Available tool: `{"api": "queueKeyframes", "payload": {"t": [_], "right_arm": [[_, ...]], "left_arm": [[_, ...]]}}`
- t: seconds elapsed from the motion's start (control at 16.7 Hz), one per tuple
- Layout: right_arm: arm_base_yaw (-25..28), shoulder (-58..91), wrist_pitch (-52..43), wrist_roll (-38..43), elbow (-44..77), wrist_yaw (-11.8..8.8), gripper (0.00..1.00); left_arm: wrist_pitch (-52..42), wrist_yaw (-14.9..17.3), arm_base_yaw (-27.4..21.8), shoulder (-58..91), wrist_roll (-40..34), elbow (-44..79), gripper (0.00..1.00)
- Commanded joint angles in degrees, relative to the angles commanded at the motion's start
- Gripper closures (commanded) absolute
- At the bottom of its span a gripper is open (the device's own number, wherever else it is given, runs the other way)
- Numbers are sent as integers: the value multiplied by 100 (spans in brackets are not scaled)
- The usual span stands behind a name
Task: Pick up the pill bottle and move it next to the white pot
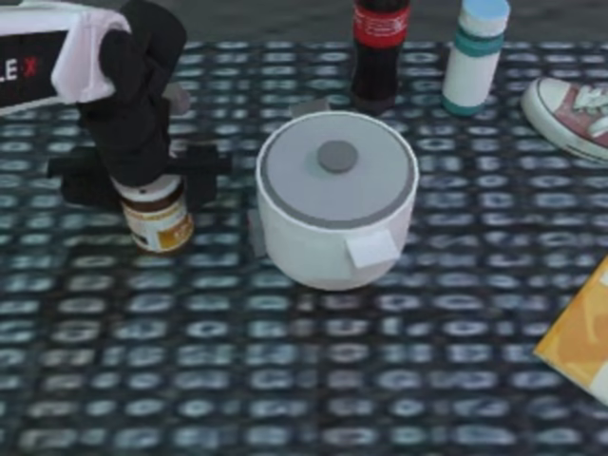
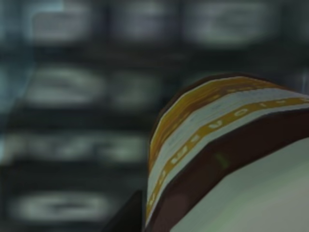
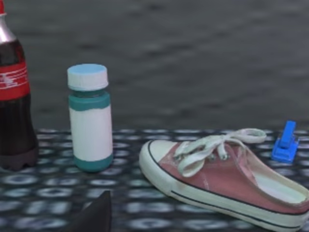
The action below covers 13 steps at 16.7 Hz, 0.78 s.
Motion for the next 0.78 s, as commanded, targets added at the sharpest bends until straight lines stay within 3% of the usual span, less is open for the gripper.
{"api": "queueKeyframes", "payload": {"t": [0.42, 0.78], "right_arm": [[0, 0, 0, 0, 0, 0, 0], [0, 0, 0, 0, 0, 0, 0]], "left_arm": [[0, 0, 0, 0, 0, 0, 2], [0, 0, 0, 0, 0, 0, 0]]}}
